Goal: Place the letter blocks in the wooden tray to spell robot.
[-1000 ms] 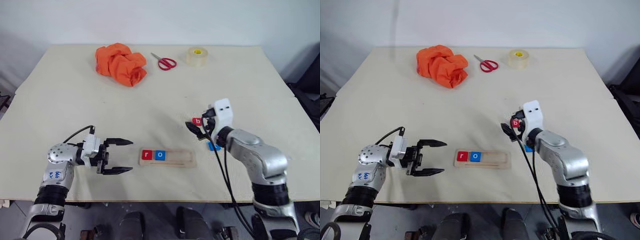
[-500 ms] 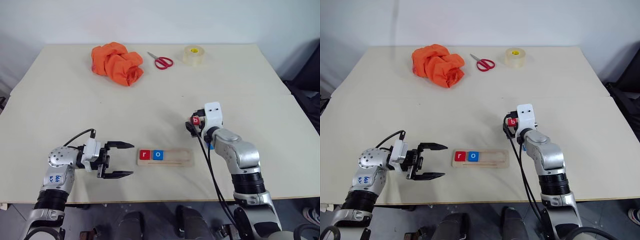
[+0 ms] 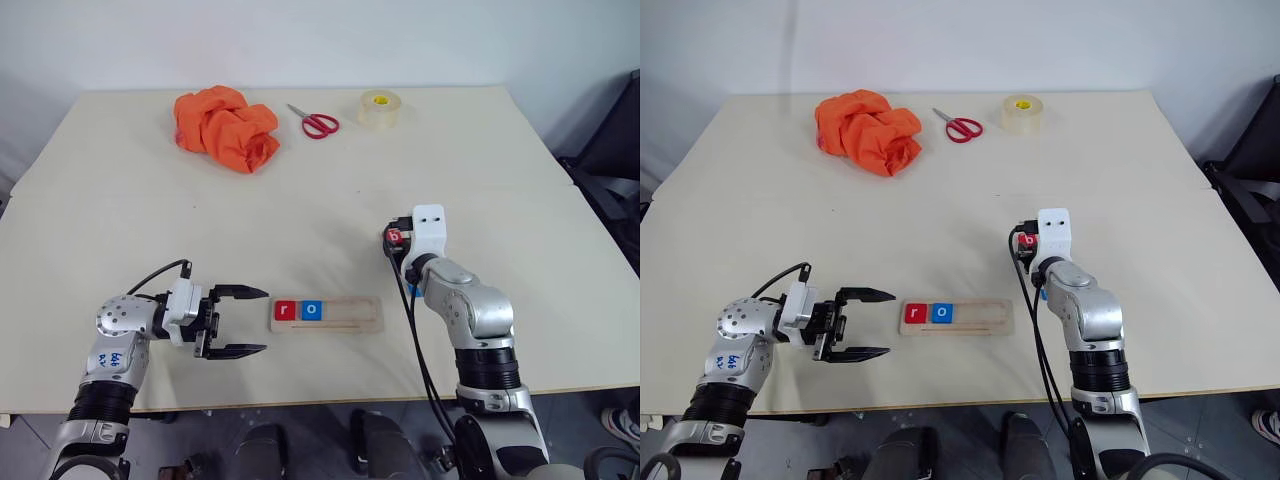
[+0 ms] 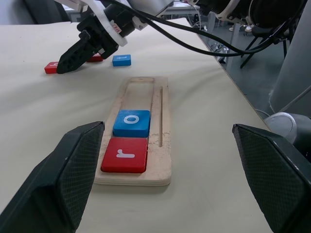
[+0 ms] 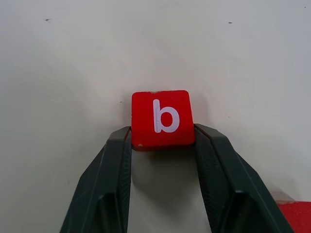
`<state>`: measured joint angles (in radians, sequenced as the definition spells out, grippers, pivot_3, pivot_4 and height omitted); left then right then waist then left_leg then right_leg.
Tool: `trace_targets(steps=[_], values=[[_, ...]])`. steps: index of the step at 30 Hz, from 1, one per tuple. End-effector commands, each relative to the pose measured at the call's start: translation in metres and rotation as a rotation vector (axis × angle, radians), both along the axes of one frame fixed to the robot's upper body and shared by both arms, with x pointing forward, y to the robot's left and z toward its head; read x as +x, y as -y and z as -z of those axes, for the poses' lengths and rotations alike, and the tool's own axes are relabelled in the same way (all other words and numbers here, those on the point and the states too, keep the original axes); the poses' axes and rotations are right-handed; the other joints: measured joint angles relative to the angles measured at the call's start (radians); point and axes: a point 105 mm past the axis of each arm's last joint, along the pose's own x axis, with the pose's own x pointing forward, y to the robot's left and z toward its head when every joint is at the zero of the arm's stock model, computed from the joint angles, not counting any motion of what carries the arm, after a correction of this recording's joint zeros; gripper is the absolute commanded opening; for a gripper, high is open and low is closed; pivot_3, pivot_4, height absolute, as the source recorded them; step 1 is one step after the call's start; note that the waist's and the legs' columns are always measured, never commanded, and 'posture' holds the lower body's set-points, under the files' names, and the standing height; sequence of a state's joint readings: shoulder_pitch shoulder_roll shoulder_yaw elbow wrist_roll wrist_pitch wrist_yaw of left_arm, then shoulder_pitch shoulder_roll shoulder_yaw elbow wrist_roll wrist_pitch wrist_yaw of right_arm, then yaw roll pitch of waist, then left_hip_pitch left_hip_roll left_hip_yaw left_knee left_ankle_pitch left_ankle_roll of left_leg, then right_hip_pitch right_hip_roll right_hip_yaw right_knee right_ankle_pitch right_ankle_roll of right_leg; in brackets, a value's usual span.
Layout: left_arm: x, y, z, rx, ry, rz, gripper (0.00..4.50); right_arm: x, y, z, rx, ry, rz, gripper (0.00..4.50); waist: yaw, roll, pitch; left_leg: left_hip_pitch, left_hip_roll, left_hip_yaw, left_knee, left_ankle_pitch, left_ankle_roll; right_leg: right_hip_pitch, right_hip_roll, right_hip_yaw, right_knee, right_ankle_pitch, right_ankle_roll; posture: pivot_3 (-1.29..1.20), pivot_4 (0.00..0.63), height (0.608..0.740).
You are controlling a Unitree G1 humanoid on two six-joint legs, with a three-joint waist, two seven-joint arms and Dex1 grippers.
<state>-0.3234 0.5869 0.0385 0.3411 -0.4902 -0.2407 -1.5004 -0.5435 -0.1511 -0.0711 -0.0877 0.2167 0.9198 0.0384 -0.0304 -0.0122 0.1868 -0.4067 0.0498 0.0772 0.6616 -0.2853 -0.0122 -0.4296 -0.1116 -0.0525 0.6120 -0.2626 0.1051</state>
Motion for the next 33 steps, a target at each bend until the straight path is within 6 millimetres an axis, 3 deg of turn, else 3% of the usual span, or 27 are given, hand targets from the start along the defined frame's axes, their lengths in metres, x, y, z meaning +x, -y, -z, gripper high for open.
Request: trace_targets(steps=[1,5,8,16,22,29,30,33], values=[[0.000,-0.004,-0.005,-0.018,0.013,0.026,4.50,-0.015,0.003,-0.035,0.011,0.118,-0.065,1.46,0.002,0.000,0.000,0.000,0.000,0.000,0.000,0.000,0.000,0.000,0.000,0.000,0.000,0.000,0.000,0.00,0.150,0.740],[0.003,-0.006,-0.004,-0.013,0.004,0.034,4.50,-0.037,0.013,-0.043,-0.016,0.132,-0.101,1.46,0.003,0.000,0.000,0.000,-0.001,0.000,0.000,0.000,0.000,0.000,-0.001,0.000,-0.001,0.000,0.000,0.00,0.150,0.740],[0.006,-0.010,-0.003,-0.006,-0.003,0.035,4.50,-0.064,0.028,-0.041,-0.061,0.099,-0.133,1.46,0.006,0.000,0.000,0.000,-0.001,-0.001,-0.001,0.000,0.000,0.001,0.000,-0.001,-0.002,0.000,0.000,0.00,0.150,0.740],[0.011,-0.013,-0.003,0.001,0.000,0.031,4.50,-0.118,0.048,-0.012,-0.070,-0.036,-0.028,1.46,0.002,0.000,0.000,0.001,0.000,0.000,-0.001,0.000,0.000,0.000,0.000,0.000,-0.005,0.000,0.000,0.00,0.150,0.740],[0.010,-0.012,-0.003,0.001,0.002,0.038,4.50,-0.137,0.051,0.005,-0.063,-0.114,0.044,1.46,0.004,-0.001,0.000,0.001,0.000,-0.002,-0.001,0.000,0.000,0.001,0.000,0.000,-0.004,0.000,0.000,0.00,0.150,0.740],[0.009,-0.013,-0.004,0.003,0.005,0.040,4.50,-0.141,0.045,0.010,-0.050,-0.135,0.050,1.46,0.004,-0.001,0.000,0.001,-0.001,-0.002,-0.001,0.000,0.000,0.000,0.000,0.000,-0.004,0.000,-0.001,0.00,0.150,0.740],[0.009,-0.013,-0.004,0.004,0.005,0.040,4.50,-0.141,0.044,0.009,-0.048,-0.126,0.045,2.18,0.004,-0.001,0.000,0.001,-0.001,-0.002,-0.001,0.000,0.000,0.001,0.000,-0.001,-0.004,0.000,-0.001,0.00,0.150,0.740],[0.009,-0.013,-0.005,0.003,0.006,0.039,4.50,-0.137,0.048,0.004,-0.061,-0.097,0.055,3.15,0.004,-0.001,0.000,0.001,-0.001,-0.002,-0.001,0.000,0.000,0.001,-0.001,-0.001,-0.004,0.000,-0.001,0.00,0.150,0.740]])
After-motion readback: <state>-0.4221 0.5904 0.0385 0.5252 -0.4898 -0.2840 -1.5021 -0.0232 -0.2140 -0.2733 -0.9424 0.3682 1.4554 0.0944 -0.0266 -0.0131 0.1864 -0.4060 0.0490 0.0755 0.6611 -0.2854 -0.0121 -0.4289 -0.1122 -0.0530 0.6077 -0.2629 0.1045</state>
